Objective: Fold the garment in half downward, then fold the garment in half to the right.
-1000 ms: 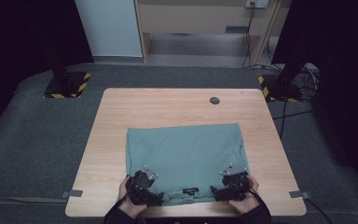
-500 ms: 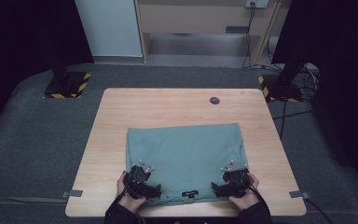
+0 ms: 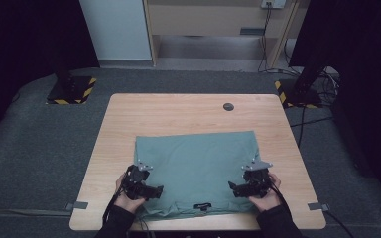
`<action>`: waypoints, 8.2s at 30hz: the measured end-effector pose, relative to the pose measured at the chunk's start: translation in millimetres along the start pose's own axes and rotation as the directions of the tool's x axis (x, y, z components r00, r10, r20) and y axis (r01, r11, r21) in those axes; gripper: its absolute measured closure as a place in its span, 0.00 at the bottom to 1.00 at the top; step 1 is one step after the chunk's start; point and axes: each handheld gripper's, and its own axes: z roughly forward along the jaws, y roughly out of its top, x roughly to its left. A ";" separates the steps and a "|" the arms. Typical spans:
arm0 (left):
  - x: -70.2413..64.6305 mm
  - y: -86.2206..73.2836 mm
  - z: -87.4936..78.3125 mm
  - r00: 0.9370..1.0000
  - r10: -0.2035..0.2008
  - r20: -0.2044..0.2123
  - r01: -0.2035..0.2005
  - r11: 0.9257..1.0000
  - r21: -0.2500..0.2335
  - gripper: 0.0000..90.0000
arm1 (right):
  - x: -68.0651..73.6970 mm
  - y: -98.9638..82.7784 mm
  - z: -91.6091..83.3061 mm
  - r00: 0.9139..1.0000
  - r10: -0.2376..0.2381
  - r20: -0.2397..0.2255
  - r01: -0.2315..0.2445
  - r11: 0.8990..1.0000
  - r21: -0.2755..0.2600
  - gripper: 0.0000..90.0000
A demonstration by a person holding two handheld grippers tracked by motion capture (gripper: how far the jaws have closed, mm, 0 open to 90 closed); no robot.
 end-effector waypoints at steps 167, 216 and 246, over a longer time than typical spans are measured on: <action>88.3 52.3 -38.4 0.997 -0.028 0.076 0.050 0.953 -0.298 0.14 | 53.8 57.2 -0.6 0.994 -0.060 -0.093 0.046 0.988 -0.147 0.11; 118.9 113.0 9.0 0.997 -0.019 0.080 0.040 0.964 -0.264 0.17 | 159.9 86.8 36.5 0.950 -0.207 -0.231 0.177 0.973 -0.146 0.12; 135.9 89.6 68.2 0.982 -0.059 0.177 0.094 0.976 -0.196 0.20 | 215.8 81.5 58.7 0.908 -0.243 -0.341 0.215 0.970 -0.117 0.12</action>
